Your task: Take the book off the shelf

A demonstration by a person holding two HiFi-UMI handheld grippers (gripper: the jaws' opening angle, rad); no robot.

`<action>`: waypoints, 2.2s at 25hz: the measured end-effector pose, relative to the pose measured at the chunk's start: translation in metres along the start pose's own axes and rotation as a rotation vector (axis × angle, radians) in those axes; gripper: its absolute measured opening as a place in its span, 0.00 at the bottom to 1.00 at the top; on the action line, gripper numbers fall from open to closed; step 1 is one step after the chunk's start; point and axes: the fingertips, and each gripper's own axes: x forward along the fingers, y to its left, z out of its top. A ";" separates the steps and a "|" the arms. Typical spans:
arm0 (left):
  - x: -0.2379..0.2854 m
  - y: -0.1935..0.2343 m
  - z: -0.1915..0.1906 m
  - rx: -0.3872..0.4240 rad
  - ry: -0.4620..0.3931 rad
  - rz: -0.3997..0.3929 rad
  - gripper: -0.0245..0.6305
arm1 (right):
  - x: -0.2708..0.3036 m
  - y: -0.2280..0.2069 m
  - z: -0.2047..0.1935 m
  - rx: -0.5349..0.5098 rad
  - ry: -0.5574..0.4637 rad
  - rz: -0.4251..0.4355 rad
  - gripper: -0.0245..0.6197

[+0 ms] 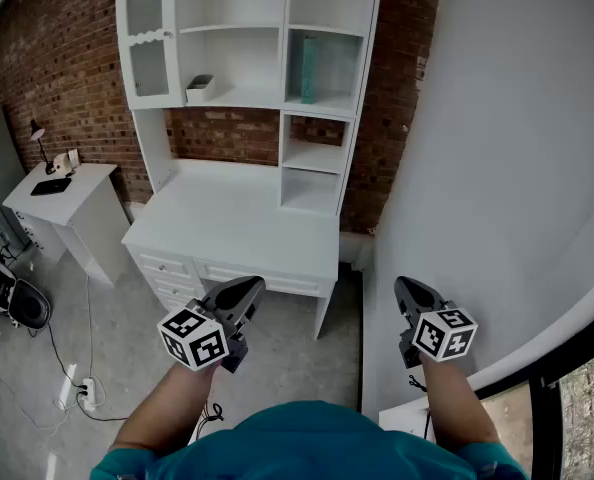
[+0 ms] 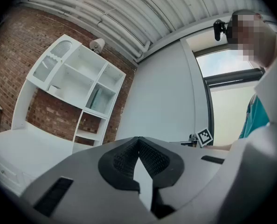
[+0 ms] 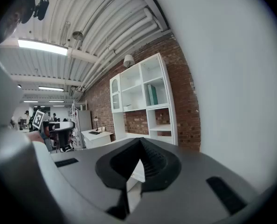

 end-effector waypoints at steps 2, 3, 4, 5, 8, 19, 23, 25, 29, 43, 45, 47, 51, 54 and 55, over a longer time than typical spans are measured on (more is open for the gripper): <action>-0.001 0.003 0.003 0.001 0.002 -0.005 0.06 | 0.003 0.002 0.001 0.005 -0.002 -0.005 0.07; -0.002 0.005 0.003 0.001 0.003 -0.008 0.06 | 0.004 0.003 0.001 0.007 -0.002 -0.007 0.07; -0.003 0.007 0.004 0.001 0.003 -0.010 0.06 | 0.006 0.004 0.001 0.009 -0.003 -0.008 0.07; -0.003 0.008 0.004 0.000 0.003 -0.011 0.06 | 0.007 0.005 0.001 0.009 -0.003 -0.008 0.07; -0.005 0.014 0.006 0.000 0.006 -0.016 0.06 | 0.011 0.008 0.001 0.011 -0.004 -0.011 0.07; -0.016 0.039 0.015 -0.008 -0.001 -0.038 0.06 | 0.036 0.025 0.005 0.024 0.002 -0.015 0.07; -0.026 0.057 0.023 -0.001 0.007 -0.053 0.06 | 0.050 0.035 0.011 0.028 -0.008 -0.035 0.07; -0.031 0.067 0.029 0.005 0.009 -0.060 0.06 | 0.059 0.039 0.014 0.028 -0.015 -0.045 0.07; -0.036 0.090 0.038 0.022 0.017 -0.070 0.06 | 0.081 0.046 0.018 0.030 -0.027 -0.057 0.07; 0.027 0.160 0.029 0.004 0.014 0.004 0.06 | 0.183 -0.016 0.036 0.007 -0.028 -0.001 0.07; 0.050 0.169 0.028 0.007 0.010 0.020 0.06 | 0.208 -0.039 0.045 0.006 -0.034 0.018 0.07; 0.078 0.178 0.031 0.018 0.001 0.037 0.06 | 0.235 -0.066 0.056 0.000 -0.039 0.040 0.07; 0.138 0.200 0.044 0.028 -0.044 0.085 0.06 | 0.292 -0.116 0.082 -0.012 -0.041 0.090 0.07; 0.183 0.211 0.052 0.025 -0.065 0.111 0.06 | 0.327 -0.148 0.105 -0.037 -0.041 0.119 0.07; 0.197 0.214 0.054 0.028 -0.068 0.117 0.06 | 0.337 -0.158 0.113 -0.043 -0.044 0.125 0.07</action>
